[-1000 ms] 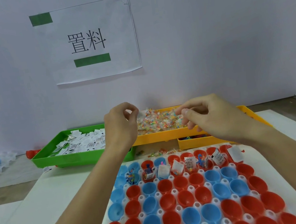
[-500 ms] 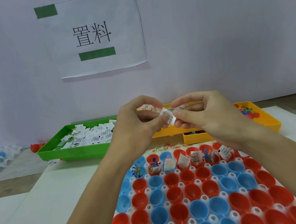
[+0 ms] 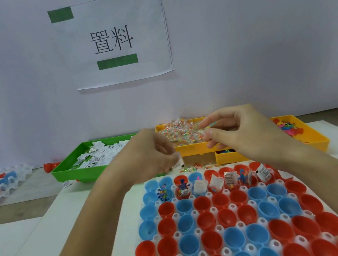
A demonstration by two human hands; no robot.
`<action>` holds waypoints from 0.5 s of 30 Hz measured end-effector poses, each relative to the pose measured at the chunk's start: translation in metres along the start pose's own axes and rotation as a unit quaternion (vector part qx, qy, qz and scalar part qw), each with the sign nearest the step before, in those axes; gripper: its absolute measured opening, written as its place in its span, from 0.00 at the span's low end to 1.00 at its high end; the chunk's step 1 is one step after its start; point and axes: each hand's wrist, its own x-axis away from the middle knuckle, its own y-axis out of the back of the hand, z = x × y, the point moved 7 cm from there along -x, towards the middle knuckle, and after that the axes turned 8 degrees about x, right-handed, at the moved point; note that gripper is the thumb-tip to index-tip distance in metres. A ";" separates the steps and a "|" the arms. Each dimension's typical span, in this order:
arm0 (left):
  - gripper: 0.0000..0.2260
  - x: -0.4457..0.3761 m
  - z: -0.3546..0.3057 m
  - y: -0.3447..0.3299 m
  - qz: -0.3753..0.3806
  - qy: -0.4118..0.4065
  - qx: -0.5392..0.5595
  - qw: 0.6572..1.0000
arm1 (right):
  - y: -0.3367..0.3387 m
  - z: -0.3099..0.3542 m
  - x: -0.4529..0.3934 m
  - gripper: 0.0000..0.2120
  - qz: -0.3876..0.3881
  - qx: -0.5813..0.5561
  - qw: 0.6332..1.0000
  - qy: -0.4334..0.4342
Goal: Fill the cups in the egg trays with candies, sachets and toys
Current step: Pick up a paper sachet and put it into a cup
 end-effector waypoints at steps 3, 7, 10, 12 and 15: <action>0.06 0.000 0.016 -0.004 0.046 0.040 -0.123 0.990 | 0.000 0.001 0.000 0.07 0.003 0.026 1.000 0.012; 0.06 0.002 0.031 -0.011 0.072 0.083 -0.188 0.976 | -0.001 0.001 0.000 0.08 0.000 0.039 0.999 0.019; 0.06 0.002 0.035 -0.012 0.059 0.101 -0.195 0.974 | 0.000 0.001 0.000 0.07 -0.003 0.053 0.998 0.023; 0.09 0.001 0.037 -0.014 0.051 0.113 -0.196 0.973 | 0.001 0.002 0.000 0.07 -0.005 0.057 0.998 0.025; 0.11 0.000 0.039 -0.019 0.056 0.128 -0.193 0.971 | 0.004 0.001 -0.001 0.08 -0.010 0.065 0.998 0.022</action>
